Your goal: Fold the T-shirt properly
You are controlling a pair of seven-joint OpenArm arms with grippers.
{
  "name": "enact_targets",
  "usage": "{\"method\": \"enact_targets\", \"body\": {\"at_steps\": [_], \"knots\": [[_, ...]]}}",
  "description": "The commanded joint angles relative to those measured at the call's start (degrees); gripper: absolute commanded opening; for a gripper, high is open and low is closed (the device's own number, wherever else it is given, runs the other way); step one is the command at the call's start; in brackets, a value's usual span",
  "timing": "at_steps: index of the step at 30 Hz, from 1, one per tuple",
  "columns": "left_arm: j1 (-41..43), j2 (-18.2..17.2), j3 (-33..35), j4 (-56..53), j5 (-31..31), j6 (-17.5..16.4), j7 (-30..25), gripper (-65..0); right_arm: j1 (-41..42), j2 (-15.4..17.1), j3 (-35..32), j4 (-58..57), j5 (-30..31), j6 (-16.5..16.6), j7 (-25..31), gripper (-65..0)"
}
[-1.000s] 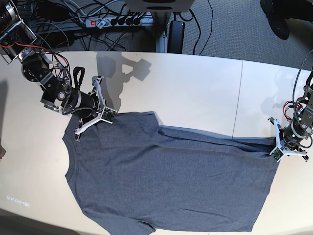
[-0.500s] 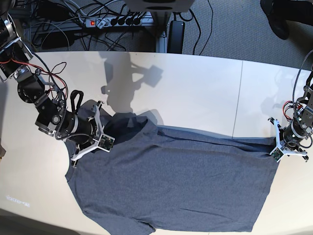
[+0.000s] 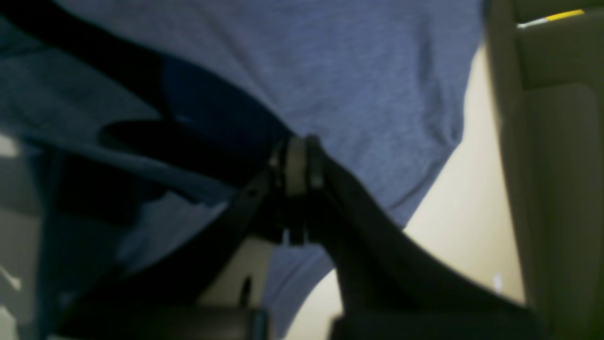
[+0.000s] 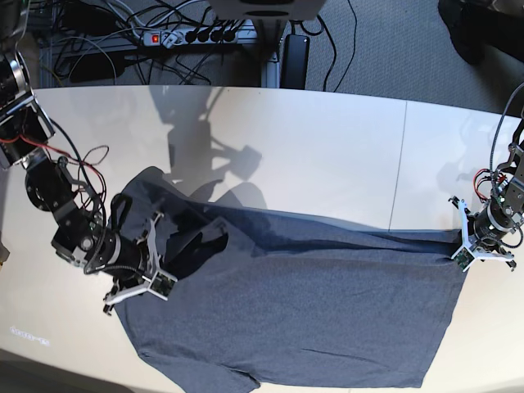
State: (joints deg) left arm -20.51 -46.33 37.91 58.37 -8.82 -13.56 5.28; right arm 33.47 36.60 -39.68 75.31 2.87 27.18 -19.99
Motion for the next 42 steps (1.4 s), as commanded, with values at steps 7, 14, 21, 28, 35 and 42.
{"method": "enact_targets", "body": {"at_steps": [7,14,21,28,35,42], "knots": [[-1.4,-1.31,-0.63,0.37,-0.17,-0.17,-0.72,-65.0,10.03,-4.83,0.66,-5.57,0.81,3.98,0.92,-65.0],[-1.4,-1.29,-0.63,0.37,-0.2,-0.17,-0.74,-65.0,17.53,-10.75,0.66,-13.9,2.05,4.15,0.81,-65.0],[-1.4,-1.29,-0.63,0.37,-0.2,-0.15,-0.81,-65.0,18.34,-11.65,0.66,-16.72,7.39,4.15,-2.32,-65.0],[-1.4,-1.27,-0.63,0.37,-0.2,-0.17,-2.43,-65.0,16.44,-9.27,7.45,-16.7,20.94,3.96,-11.1,-65.0],[-1.4,-1.27,-0.63,0.37,-0.2,-0.15,-2.51,-65.0,10.6,-8.7,23.04,-16.7,33.77,4.39,-22.75,-65.0],[-1.4,-1.07,-0.63,0.37,-0.2,-0.17,-3.02,-65.0,2.32,-8.72,24.55,-16.72,35.39,4.7,-22.71,-32.4]]}}
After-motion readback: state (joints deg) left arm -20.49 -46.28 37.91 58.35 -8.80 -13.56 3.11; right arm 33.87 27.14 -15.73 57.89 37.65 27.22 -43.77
